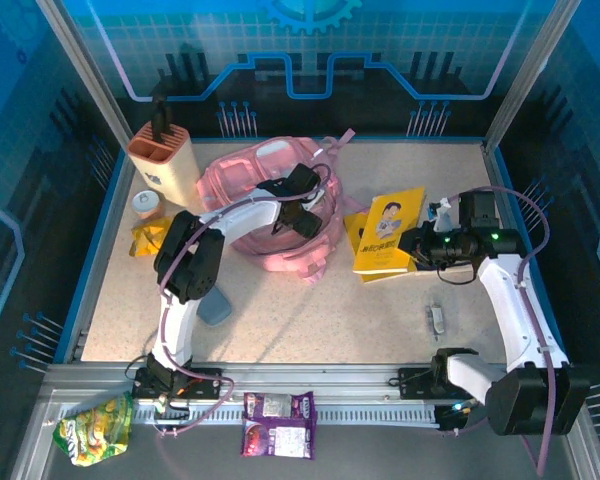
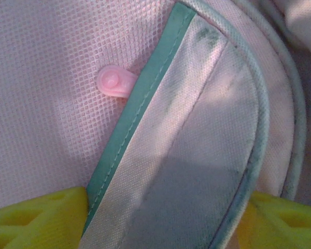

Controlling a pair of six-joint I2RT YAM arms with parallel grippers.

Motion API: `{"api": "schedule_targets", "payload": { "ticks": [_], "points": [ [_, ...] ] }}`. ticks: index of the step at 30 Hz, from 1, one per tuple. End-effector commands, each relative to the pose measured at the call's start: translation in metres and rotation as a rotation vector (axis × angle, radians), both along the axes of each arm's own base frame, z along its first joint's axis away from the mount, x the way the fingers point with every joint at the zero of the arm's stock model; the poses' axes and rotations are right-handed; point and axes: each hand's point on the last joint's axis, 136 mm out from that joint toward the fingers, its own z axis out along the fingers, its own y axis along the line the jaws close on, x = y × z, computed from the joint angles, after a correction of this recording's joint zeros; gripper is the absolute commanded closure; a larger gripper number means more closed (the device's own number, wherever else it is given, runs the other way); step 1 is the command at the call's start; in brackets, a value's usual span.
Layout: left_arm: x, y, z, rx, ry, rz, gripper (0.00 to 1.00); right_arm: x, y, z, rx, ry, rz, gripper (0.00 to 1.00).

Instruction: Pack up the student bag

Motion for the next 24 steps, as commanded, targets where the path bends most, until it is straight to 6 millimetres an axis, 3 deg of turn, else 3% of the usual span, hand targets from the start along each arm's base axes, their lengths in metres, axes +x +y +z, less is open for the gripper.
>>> {"api": "schedule_targets", "payload": {
  "ticks": [1,7,10,17,24],
  "points": [
    [0.009,-0.003,-0.005,-0.002,-0.006,-0.027,0.35,0.010,0.000,0.009,0.038,-0.047,-0.005,1.00],
    [0.002,-0.002,-0.005,-0.010,0.016,-0.057,0.79,0.012,0.000,0.006,0.053,-0.041,-0.016,1.00],
    [-0.003,-0.001,0.004,-0.025,0.003,-0.059,0.98,0.012,0.002,0.007,0.065,-0.041,-0.016,1.00],
    [-0.016,0.000,0.048,-0.096,-0.057,-0.076,1.00,0.005,0.001,0.002,0.051,-0.034,-0.012,1.00],
    [-0.041,0.005,0.089,-0.152,-0.080,-0.103,1.00,-0.005,0.004,0.010,0.056,-0.048,0.020,1.00]
  ]
}}
